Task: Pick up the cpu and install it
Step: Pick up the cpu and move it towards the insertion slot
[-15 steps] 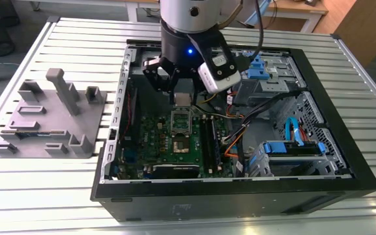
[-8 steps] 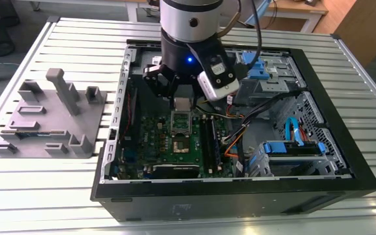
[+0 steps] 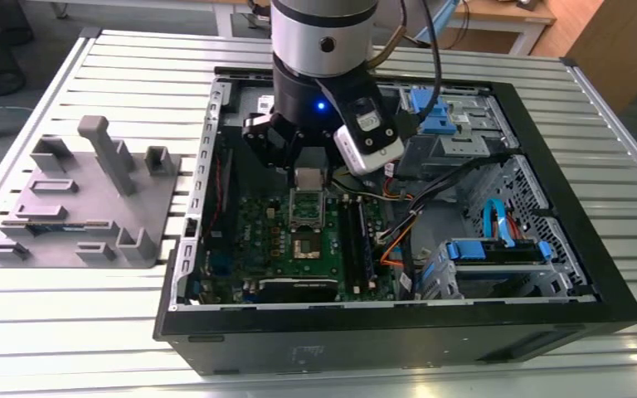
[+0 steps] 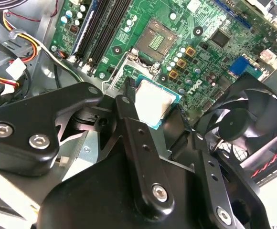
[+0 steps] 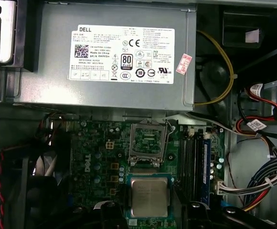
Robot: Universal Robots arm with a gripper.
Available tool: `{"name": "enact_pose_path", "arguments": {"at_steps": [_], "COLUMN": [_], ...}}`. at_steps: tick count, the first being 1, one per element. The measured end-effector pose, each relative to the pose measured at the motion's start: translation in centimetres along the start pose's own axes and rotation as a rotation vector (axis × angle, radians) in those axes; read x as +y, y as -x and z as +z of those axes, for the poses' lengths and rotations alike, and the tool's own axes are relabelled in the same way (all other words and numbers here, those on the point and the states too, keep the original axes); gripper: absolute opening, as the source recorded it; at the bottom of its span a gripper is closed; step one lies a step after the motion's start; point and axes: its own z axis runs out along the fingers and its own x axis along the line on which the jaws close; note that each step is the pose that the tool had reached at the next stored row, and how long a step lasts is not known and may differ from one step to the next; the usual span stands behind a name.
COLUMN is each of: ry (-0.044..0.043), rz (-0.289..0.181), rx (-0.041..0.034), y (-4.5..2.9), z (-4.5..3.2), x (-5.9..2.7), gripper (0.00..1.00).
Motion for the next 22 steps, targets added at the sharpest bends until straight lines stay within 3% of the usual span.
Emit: {"name": "enact_pose_path", "arguments": {"at_steps": [1, 4, 7, 22], "ry": [-0.0008, -0.0181, -0.0237, -0.0247], "rz": [0.0, 0.0, -0.001, 0.0], "rx": [-0.0001, 0.0003, 0.0007, 0.0006], "y": [0.0, 0.0, 0.0, 0.16], "z": [0.01, 0.1, 0.34, 1.94], "x": [0.0, -0.01, -0.02, -0.11], "gripper": [0.47, 0.47, 0.47, 0.47]}}
